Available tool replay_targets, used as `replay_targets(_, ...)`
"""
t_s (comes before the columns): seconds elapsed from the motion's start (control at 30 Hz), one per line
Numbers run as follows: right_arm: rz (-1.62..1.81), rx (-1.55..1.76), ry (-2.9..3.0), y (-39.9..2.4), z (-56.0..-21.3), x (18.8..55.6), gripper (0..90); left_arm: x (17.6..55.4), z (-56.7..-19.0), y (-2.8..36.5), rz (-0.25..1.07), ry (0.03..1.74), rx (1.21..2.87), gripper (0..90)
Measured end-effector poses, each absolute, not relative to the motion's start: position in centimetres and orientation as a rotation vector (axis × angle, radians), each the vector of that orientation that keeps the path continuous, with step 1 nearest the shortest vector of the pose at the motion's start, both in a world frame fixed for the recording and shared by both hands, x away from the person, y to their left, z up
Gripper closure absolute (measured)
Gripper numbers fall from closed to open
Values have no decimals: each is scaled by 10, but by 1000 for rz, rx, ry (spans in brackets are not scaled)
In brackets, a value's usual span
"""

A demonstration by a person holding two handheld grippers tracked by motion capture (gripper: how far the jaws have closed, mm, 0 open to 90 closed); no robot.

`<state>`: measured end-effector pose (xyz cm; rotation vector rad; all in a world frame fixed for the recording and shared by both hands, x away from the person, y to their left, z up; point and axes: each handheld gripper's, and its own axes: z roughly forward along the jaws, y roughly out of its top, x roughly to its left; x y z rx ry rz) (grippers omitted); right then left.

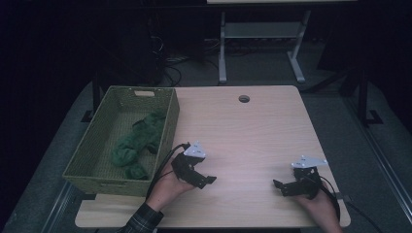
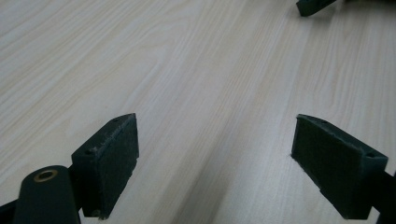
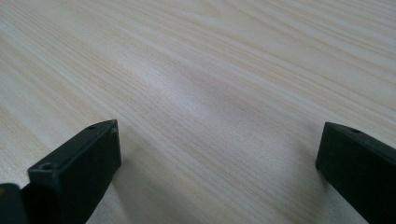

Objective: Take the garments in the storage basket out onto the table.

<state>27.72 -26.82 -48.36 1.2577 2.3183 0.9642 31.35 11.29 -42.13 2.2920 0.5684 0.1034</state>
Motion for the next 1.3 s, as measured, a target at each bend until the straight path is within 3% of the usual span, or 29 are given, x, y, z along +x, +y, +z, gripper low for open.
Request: replay_targets(1.3,965,1258,2317,-268,-484,277,0,334,-365,123,108,526,2301,140)
